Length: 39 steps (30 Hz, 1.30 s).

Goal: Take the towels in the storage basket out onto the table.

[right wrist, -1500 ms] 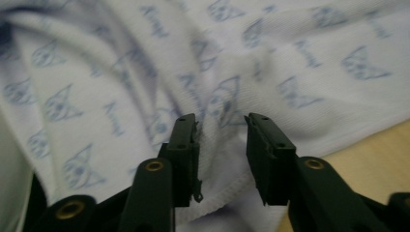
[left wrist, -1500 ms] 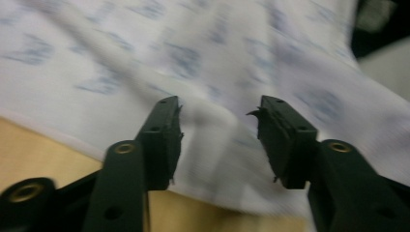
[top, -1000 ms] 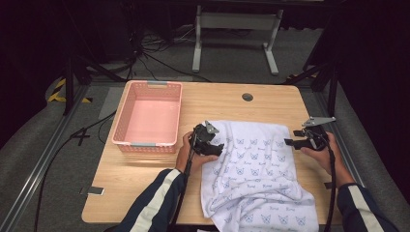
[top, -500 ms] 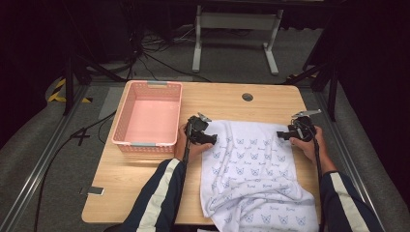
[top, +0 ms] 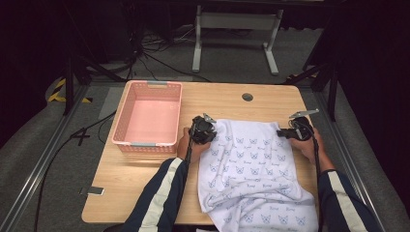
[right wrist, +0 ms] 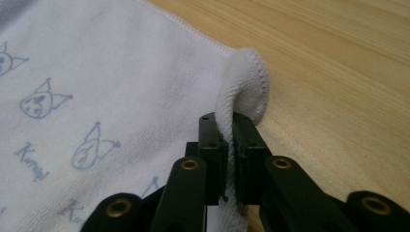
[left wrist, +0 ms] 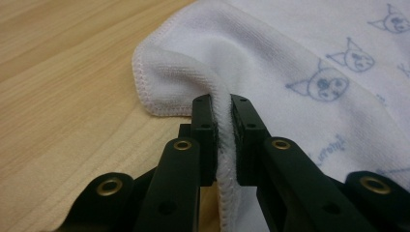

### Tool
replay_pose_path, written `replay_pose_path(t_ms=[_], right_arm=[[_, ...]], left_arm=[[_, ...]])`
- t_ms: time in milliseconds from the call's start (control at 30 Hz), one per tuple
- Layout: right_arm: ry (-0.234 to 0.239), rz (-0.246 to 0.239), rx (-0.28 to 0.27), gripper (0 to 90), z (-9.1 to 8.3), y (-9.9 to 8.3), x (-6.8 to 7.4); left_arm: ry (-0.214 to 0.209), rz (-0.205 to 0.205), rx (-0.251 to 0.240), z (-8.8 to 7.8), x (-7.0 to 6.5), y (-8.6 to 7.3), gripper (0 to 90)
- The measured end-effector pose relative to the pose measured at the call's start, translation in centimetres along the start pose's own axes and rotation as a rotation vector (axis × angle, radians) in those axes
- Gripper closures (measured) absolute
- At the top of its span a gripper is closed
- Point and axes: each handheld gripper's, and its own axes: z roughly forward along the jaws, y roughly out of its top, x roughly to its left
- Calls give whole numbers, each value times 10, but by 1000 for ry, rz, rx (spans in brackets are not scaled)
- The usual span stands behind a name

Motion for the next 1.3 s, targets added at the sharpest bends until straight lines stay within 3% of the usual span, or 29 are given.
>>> replay_pose_path(t_ms=[100, 200, 300, 400, 500, 600, 633, 700, 733, 833, 967, 1033, 1100, 1133, 1200, 1267, 1300], right_arm=[[14, -4, -26, 865, -2, -3, 0], [31, -25, -64, 866, -11, -2, 2], [62, -36, -131, 867, -28, 1, 7], [101, -92, -188, 868, -52, 2, 18], [146, -132, -218, 869, -73, -5, 28], [205, -184, -248, 870, -100, -20, 41], [218, -201, -250, 870, -107, -26, 45], [242, -212, -252, 870, -116, -33, 50], [262, -221, -251, 870, -121, -40, 55], [264, -276, -220, 870, -132, -59, 74], [345, -324, -189, 869, -140, -85, 98], [394, -352, -151, 869, -137, -98, 110], [429, -367, -108, 869, -131, -109, 119], [433, -384, -74, 869, -128, -113, 124], [441, -397, -29, 869, -121, -121, 131], [440, -404, -15, 868, -119, -122, 133], [402, -421, 28, 868, -112, -125, 136]], left_arm=[[-25, 12, -34, -6, -5, 5, 822], [-45, 31, -104, -18, -16, 14, 823], [-57, 84, -132, -33, -28, 21, 825], [-83, 133, -151, -52, -38, 23, 827], [-121, 174, -164, -71, -47, 18, 828], [-172, 224, -166, -92, -59, 1, 830], [-170, 261, -147, -100, -65, -6, 830], [-187, 277, -147, -105, -69, -11, 830], [-204, 287, -144, -110, -74, -16, 830], [-226, 341, -120, -123, -89, -33, 829], [-275, 395, -40, -128, -106, -57, 826], [-327, 399, -7, -125, -113, -70, 814], [-319, 414, 36, -119, -120, -79, 814], [-337, 409, 59, -115, -122, -84, 814], [-317, 431, 89, -110, -125, -88, 814], [-295, 442, 113, -106, -125, -88, 815], [-263, 452, 142, -100, -125, -90, 816]])
